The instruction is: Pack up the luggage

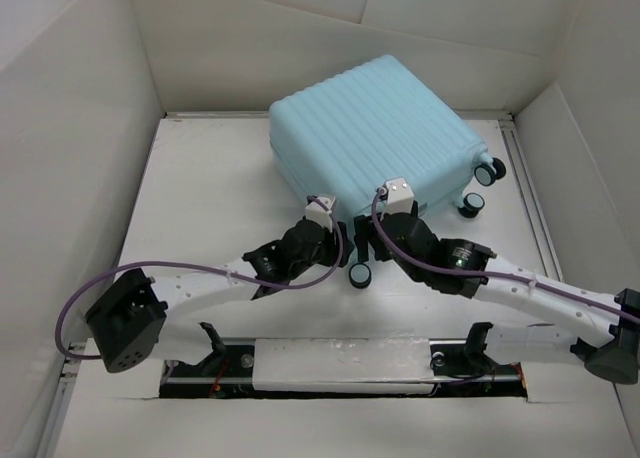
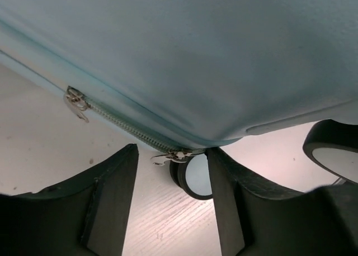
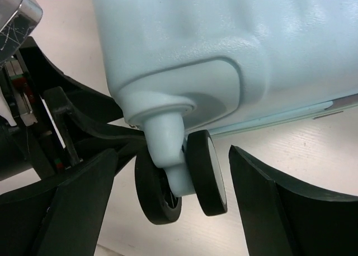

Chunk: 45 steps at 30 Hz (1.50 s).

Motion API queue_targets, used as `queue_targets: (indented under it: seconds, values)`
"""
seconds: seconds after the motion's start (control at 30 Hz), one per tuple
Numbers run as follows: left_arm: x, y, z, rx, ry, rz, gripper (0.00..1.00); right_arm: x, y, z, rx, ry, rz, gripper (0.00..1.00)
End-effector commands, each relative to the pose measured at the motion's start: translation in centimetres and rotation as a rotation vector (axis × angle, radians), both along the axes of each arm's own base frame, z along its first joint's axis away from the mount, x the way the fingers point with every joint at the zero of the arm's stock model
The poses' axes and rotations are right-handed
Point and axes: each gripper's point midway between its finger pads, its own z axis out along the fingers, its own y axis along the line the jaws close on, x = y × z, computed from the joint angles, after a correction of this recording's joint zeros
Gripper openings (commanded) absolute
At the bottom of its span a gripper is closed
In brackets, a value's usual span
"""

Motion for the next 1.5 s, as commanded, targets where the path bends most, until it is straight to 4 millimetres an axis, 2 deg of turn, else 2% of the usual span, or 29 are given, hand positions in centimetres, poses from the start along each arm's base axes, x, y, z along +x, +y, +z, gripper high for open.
queue_targets:
  seconds: [0.0, 0.03, 0.07, 0.23, 0.33, 0.4, 0.47, 0.5, 0.57, 0.6, 0.63, 0.7, 0.73, 0.77, 0.87, 0.97, 1.07, 1.13, 1.17, 1.2, 1.27, 1.3, 1.33, 1.37, 1.4, 1.43, 1.47]
  values:
    - [2.0, -0.5, 1.0, 0.004, -0.069, 0.044, 0.47, 0.8, 1.1, 2.0, 0.061, -0.030, 0.050, 0.87]
    - [2.0, -0.5, 0.6, 0.013, -0.063, 0.044, 0.43, 0.7, 1.3, 1.3, 0.039, -0.019, 0.068, 0.84]
    - [2.1, -0.4, 0.6, 0.020, -0.068, 0.040, 0.35, 1.0, 1.2, 1.5, 0.050, -0.020, 0.064, 0.82]
    - [2.5, -0.8, 0.7, 0.014, -0.075, 0.033, 0.16, 1.8, 1.0, 0.5, 0.052, -0.001, 0.087, 0.82]
    - [3.0, -0.6, 0.4, 0.012, -0.069, 0.039, 0.00, 2.7, 0.6, 0.0, 0.059, 0.012, 0.094, 0.80]
    - [3.4, 0.1, -0.1, 0.019, -0.057, 0.049, 0.00, 2.4, 1.2, -0.7, 0.068, 0.038, 0.128, 0.80]
    - [3.5, 0.6, -0.7, 0.026, -0.047, 0.054, 0.00, 2.7, 1.1, -1.0, 0.056, 0.046, 0.132, 0.73]
    - [4.0, 1.1, 0.1, 0.010, -0.059, 0.073, 0.00, 2.9, 1.1, -1.4, 0.053, 0.056, 0.131, 0.61]
    - [3.7, 1.9, -0.5, 0.005, -0.039, 0.072, 0.00, 2.9, 1.1, -1.4, 0.053, 0.056, 0.131, 0.39]
    - [4.0, 2.6, 0.0, -0.007, -0.049, 0.090, 0.00, 2.9, 0.8, -1.8, 0.043, 0.058, 0.121, 0.23]
    - [4.2, 2.8, 0.4, -0.021, -0.050, 0.104, 0.00, 2.8, 0.8, -1.4, 0.058, 0.056, 0.116, 0.18]
    - [4.2, 3.8, -0.5, -0.009, -0.035, 0.117, 0.00, 2.6, 0.4, -1.8, 0.053, 0.064, 0.104, 0.09]
    - [4.8, 4.6, -0.3, -0.013, -0.034, 0.138, 0.00, 2.9, 0.0, -1.4, 0.058, 0.053, 0.087, 0.03]
    - [5.0, 4.8, -0.3, -0.031, -0.017, 0.133, 0.00, 2.7, -0.2, -1.7, 0.055, 0.056, 0.087, 0.00]
    - [6.5, 7.5, -1.5, -0.025, 0.035, 0.194, 0.00, 2.2, -0.6, -1.7, 0.074, 0.055, 0.091, 0.00]
    - [7.4, 9.3, -1.9, -0.020, 0.056, 0.253, 0.00, 1.2, -0.2, -1.8, 0.102, 0.067, 0.139, 0.00]
    - [7.5, 10.3, -1.7, -0.031, 0.076, 0.312, 0.00, 0.7, 0.4, -2.0, 0.118, 0.085, 0.180, 0.00]
    - [7.5, 11.3, -1.7, -0.041, 0.093, 0.369, 0.00, 0.4, 1.3, -1.5, 0.144, 0.076, 0.215, 0.00]
    - [7.5, 11.5, -1.3, -0.052, 0.095, 0.385, 0.00, 0.2, 1.7, -2.0, 0.141, 0.094, 0.232, 0.00]
    - [7.3, 11.5, -0.2, -0.083, 0.082, 0.391, 0.09, 0.3, 2.5, -1.7, 0.150, 0.085, 0.247, 0.00]
    - [6.3, 12.0, 0.2, -0.123, 0.096, 0.411, 0.37, -0.5, 3.9, -1.9, 0.155, 0.101, 0.288, 0.00]
    - [5.8, 12.2, 2.4, -0.183, 0.051, 0.410, 0.51, -0.7, 4.8, -1.1, 0.170, 0.093, 0.312, 0.00]
    - [5.1, 12.3, 2.9, -0.209, 0.048, 0.398, 0.75, -1.0, 5.6, -1.2, 0.170, 0.106, 0.324, 0.00]
    - [4.1, 12.5, 2.6, -0.214, 0.058, 0.377, 0.80, -2.0, 6.5, -0.7, 0.183, 0.107, 0.357, 0.00]
    - [3.5, 12.8, 3.1, -0.235, 0.054, 0.381, 0.82, -2.2, 7.5, 0.3, 0.204, 0.090, 0.380, 0.00]
    - [2.7, 13.0, 5.1, -0.291, 0.020, 0.372, 0.82, -2.7, 8.2, 1.1, 0.227, 0.081, 0.396, 0.00]
    - [2.1, 13.4, 5.2, -0.293, 0.018, 0.371, 0.83, -3.2, 8.7, 1.8, 0.244, 0.080, 0.411, 0.00]
